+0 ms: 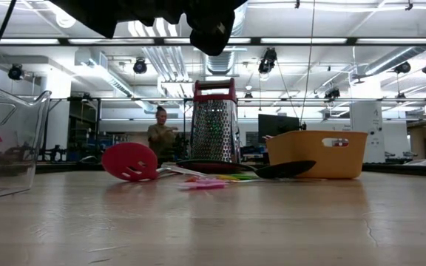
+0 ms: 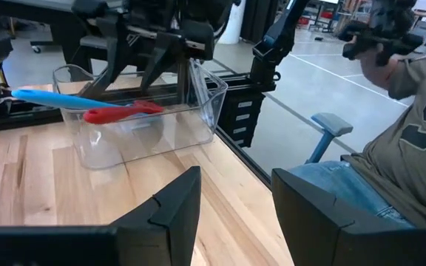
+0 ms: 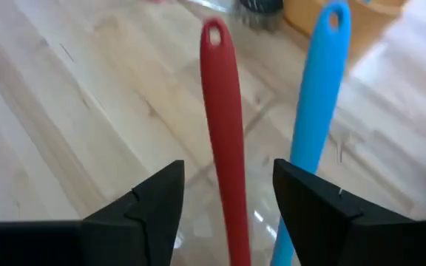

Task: Pick & Place Kitchen Items
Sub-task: Put the black draining spoon into the right transparent bin

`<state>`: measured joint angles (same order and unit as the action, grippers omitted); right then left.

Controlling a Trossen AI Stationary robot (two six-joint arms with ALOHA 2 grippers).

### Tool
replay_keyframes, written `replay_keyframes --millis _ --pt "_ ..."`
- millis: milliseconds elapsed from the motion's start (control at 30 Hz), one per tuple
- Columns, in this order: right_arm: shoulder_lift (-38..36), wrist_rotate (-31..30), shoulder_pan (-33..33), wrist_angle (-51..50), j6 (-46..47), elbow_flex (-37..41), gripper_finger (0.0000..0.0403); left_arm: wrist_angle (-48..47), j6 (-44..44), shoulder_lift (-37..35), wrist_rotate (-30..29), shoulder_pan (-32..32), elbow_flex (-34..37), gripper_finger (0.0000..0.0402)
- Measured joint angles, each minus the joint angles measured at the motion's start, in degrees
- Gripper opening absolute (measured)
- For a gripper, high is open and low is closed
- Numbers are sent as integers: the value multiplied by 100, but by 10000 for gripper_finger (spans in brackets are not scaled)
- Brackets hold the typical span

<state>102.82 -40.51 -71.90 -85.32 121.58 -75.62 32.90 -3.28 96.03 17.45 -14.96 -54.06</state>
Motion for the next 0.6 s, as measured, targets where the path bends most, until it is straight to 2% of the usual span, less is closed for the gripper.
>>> replay_keyframes --millis 133,333,600 --pt "-77 -316 368 11 -755 -65 204 -38 -136 -4 -55 0 -1 172" --pt "-71 -1334 1041 82 -2312 -506 192 -273 -356 -4 -120 8 0 172" --pt "-71 -1981 2047 260 -3695 -864 188 -163 -366 -4 -109 9 0 171"
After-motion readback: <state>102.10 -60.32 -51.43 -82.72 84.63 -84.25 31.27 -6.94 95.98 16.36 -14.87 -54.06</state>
